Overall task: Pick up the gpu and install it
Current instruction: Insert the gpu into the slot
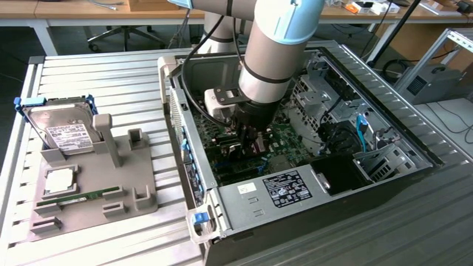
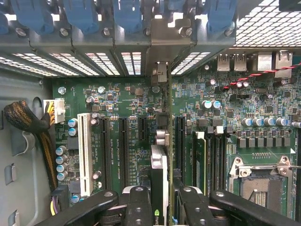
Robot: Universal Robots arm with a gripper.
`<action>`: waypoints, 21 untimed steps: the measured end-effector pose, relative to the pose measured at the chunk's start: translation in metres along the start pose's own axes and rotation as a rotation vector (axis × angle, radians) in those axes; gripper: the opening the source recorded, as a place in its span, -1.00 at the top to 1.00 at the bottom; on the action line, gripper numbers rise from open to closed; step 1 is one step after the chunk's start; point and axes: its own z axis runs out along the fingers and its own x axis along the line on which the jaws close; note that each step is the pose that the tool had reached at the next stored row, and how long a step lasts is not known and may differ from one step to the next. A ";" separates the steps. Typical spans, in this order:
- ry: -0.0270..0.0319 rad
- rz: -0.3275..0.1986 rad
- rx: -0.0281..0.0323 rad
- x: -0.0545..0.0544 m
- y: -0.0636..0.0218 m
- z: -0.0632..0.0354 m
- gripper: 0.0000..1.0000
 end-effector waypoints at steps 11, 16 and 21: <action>-0.0001 0.000 0.0001 0.000 0.0000 0.0001 0.18; -0.0001 0.000 0.0001 -0.001 0.0001 -0.0059 0.18; -0.0001 0.000 0.0016 -0.003 0.0004 -0.0200 0.18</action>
